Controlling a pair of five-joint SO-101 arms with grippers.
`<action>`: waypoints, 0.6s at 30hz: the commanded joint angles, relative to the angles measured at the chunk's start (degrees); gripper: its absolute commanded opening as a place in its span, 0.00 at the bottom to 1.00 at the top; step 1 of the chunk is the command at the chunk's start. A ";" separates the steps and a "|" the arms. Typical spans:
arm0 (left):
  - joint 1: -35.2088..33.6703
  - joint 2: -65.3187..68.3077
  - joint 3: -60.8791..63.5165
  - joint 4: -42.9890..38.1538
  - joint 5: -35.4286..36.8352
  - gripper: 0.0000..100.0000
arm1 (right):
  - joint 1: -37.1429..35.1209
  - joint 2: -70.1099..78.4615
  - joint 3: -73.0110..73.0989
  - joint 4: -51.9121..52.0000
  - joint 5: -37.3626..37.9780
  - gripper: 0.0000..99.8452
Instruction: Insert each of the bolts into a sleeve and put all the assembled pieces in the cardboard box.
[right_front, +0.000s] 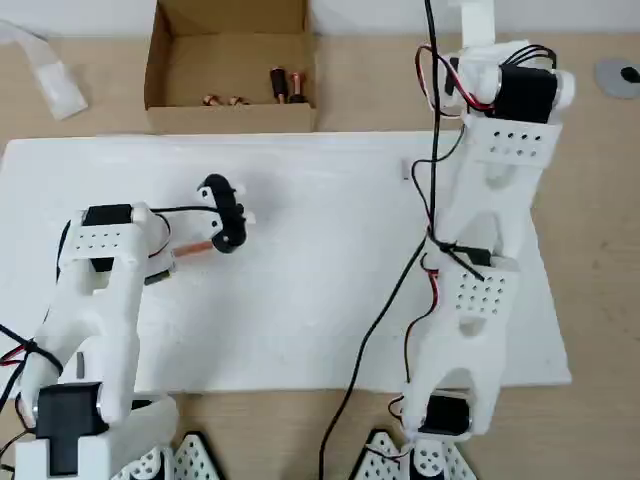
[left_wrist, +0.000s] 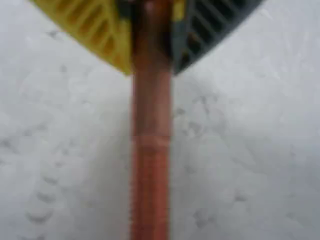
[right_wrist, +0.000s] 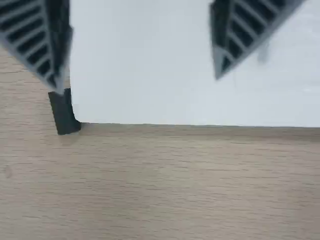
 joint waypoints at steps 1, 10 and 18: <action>-0.97 -2.15 -0.09 -0.79 0.53 0.10 | -2.33 -4.35 -2.33 1.05 0.00 0.23; -3.08 -2.51 -0.26 -0.88 2.46 0.24 | -3.82 -4.35 -2.42 1.05 0.00 0.23; -3.08 -2.77 -12.13 6.77 51.96 0.24 | -3.82 -4.35 -2.33 1.05 -0.09 0.23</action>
